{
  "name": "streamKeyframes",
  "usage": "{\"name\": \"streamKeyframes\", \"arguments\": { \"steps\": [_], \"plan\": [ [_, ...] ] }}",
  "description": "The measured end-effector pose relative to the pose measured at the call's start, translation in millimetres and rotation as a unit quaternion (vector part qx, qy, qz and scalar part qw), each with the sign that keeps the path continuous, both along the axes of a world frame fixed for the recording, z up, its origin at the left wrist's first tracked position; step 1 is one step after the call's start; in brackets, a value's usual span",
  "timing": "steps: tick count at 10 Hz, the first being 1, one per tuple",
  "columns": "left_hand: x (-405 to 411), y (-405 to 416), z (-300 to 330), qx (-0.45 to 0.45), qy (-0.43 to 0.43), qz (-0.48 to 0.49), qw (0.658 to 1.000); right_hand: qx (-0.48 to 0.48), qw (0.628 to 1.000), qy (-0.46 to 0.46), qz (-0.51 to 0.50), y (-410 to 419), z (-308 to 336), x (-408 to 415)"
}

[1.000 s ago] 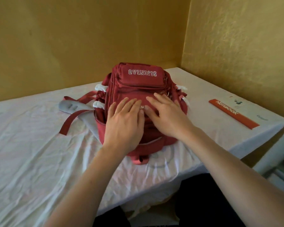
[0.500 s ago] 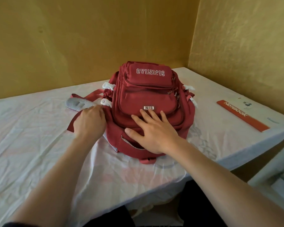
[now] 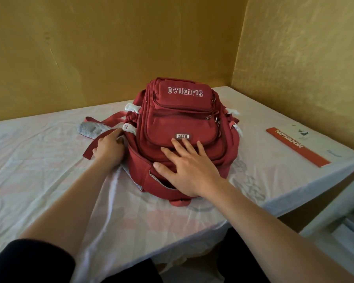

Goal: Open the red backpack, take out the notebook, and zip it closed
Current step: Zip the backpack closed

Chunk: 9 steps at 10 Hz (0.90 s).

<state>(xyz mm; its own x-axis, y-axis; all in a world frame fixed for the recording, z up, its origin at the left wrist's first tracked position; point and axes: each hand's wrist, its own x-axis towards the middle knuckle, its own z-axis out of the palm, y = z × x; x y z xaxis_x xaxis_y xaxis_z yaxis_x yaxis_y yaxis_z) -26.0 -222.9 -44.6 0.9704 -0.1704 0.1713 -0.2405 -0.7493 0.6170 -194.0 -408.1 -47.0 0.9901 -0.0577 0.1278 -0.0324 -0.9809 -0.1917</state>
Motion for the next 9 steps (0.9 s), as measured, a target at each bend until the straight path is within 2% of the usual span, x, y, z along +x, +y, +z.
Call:
{"name": "streamKeyframes", "arguments": {
  "steps": [4, 5, 7, 9],
  "plan": [
    [7, -11, 11, -0.095, 0.052, 0.061, 0.992, 0.004, 1.000, -0.001, 0.001, 1, 0, -2],
    [6, -10, 11, -0.091, 0.057, 0.075, 0.991, 0.004, 1.000, -0.002, 0.000, 0, -1, -1],
    [2, -3, 10, -0.023, 0.015, 0.090, 0.996, 0.004, 1.000, -0.005, -0.001, 1, -1, -1],
    [-10, 2, 13, 0.104, -0.099, 0.059, 0.988, 0.005, 1.000, -0.007, -0.002, 0, -2, -1]
  ]
}}
